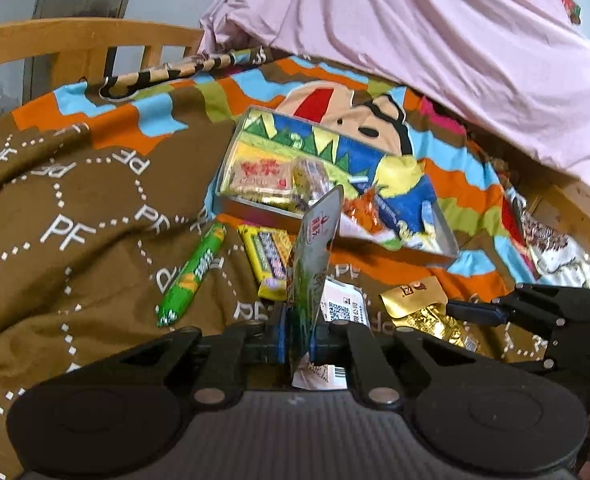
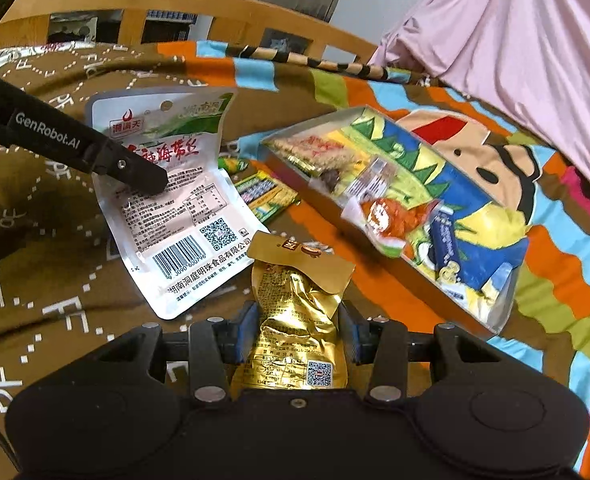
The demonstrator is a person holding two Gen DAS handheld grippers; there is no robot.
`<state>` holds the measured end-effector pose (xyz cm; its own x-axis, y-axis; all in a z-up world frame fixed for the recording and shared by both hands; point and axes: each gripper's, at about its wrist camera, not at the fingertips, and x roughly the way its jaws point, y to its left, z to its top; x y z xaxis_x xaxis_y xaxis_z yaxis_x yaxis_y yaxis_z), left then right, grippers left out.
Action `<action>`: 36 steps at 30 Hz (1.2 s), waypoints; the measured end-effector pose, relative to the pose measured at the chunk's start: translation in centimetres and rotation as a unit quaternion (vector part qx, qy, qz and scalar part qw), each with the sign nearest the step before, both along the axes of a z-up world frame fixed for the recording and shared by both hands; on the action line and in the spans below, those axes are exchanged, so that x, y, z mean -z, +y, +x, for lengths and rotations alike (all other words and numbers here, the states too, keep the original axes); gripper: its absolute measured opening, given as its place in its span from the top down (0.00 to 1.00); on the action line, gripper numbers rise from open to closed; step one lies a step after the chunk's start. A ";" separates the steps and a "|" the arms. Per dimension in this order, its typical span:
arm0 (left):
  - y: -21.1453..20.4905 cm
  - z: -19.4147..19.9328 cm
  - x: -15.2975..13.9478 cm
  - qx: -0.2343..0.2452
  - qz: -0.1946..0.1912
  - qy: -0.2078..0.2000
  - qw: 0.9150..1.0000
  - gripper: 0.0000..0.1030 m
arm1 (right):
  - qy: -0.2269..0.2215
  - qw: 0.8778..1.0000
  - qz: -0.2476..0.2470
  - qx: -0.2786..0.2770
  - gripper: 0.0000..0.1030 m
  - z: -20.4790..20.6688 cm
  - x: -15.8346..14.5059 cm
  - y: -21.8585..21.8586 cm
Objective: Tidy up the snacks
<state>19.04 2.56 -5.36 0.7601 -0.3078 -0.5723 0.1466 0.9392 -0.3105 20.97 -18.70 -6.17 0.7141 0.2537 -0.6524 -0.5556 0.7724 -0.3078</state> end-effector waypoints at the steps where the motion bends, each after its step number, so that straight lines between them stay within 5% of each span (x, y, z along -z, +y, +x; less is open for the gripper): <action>1: 0.1 0.1 -0.2 -0.003 -0.006 -0.003 1.000 0.90 | -0.005 1.000 0.003 0.002 0.56 0.0 -0.2 0.0; 11: 0.7 4.1 -3.7 -0.025 -0.061 -0.042 0.997 0.90 | -0.075 0.995 0.054 0.039 0.56 2.5 -3.4 -1.0; 20: -1.3 11.9 -4.2 -0.018 -0.078 -0.064 0.995 0.90 | -0.102 0.983 0.109 0.105 0.55 9.5 -4.6 -3.3; 28: -4.1 19.2 -2.2 -0.004 -0.088 -0.060 0.994 0.90 | -0.080 0.973 0.134 0.171 0.56 16.1 -2.2 -6.1; 36: -6.4 22.4 0.8 0.002 -0.073 -0.029 0.997 0.90 | -0.030 0.968 0.136 0.211 0.55 18.8 0.9 -7.8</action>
<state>41.44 -3.82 -6.20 0.7896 -0.3876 -0.4757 0.1720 0.8840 -0.4348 39.81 -26.52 -7.08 0.8266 0.0882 -0.5558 -0.1610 0.9834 -0.0833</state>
